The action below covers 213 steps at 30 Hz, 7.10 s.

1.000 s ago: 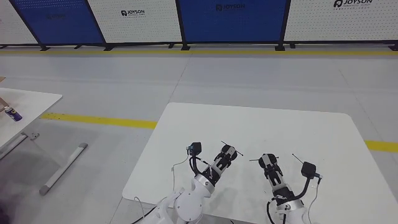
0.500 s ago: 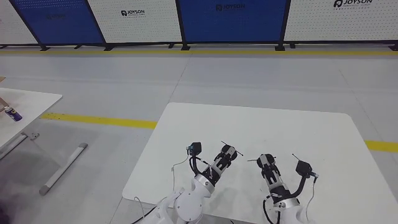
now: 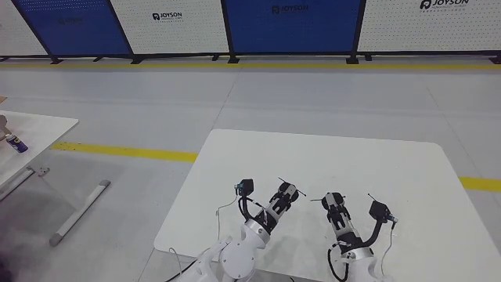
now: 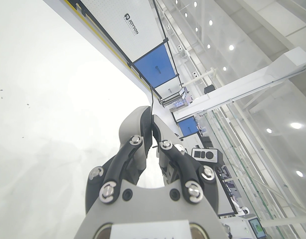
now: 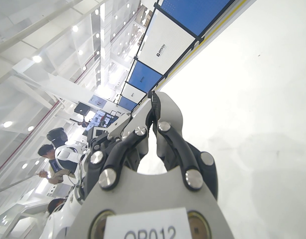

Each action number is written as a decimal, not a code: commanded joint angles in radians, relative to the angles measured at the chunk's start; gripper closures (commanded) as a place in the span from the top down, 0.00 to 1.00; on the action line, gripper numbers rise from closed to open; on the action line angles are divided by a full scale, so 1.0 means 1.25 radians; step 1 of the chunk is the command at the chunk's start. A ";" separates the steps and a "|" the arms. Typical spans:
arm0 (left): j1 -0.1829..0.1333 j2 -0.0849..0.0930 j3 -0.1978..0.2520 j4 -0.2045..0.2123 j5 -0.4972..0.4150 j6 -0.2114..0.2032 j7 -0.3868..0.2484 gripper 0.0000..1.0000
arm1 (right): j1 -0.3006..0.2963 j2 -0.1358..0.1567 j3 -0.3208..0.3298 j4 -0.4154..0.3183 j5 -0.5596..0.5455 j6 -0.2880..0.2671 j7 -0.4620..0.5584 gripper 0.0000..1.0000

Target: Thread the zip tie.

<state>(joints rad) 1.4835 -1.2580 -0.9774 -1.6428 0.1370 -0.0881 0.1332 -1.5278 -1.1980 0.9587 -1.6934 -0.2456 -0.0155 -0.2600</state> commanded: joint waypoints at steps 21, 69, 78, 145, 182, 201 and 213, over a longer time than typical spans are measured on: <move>0.000 0.000 0.000 0.000 0.000 0.000 0.000 0.00 | 0.004 -0.018 -0.004 0.011 0.037 -0.011 0.001 0.00; 0.000 0.000 0.000 0.000 0.000 0.000 0.000 0.00 | 0.014 -0.063 -0.010 0.045 -0.008 -0.003 -0.032 0.00; 0.000 0.000 0.000 0.000 0.000 0.000 0.000 0.00 | 0.006 -0.070 0.002 0.045 -0.014 0.000 -0.024 0.00; 0.006 -0.002 -0.001 -0.002 0.008 -0.007 0.009 0.00 | -0.005 -0.105 0.039 0.056 -0.015 -0.023 0.031 0.00; 0.006 -0.002 -0.001 -0.002 0.008 -0.007 0.009 0.00 | -0.003 -0.118 0.044 0.063 -0.017 -0.031 0.038 0.00; 0.006 -0.002 -0.001 -0.002 0.008 -0.007 0.009 0.00 | 0.000 -0.128 0.050 0.068 -0.028 -0.024 0.063 0.00; 0.006 -0.002 -0.001 -0.002 0.008 -0.007 0.009 0.00 | -0.021 -0.130 0.069 0.050 -0.033 -0.041 0.055 0.00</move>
<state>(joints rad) 1.4913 -1.2601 -0.9792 -1.6458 0.1464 -0.0968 0.1449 -1.5490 -1.3611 1.0407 -1.6281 -0.2869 -0.0646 -0.1910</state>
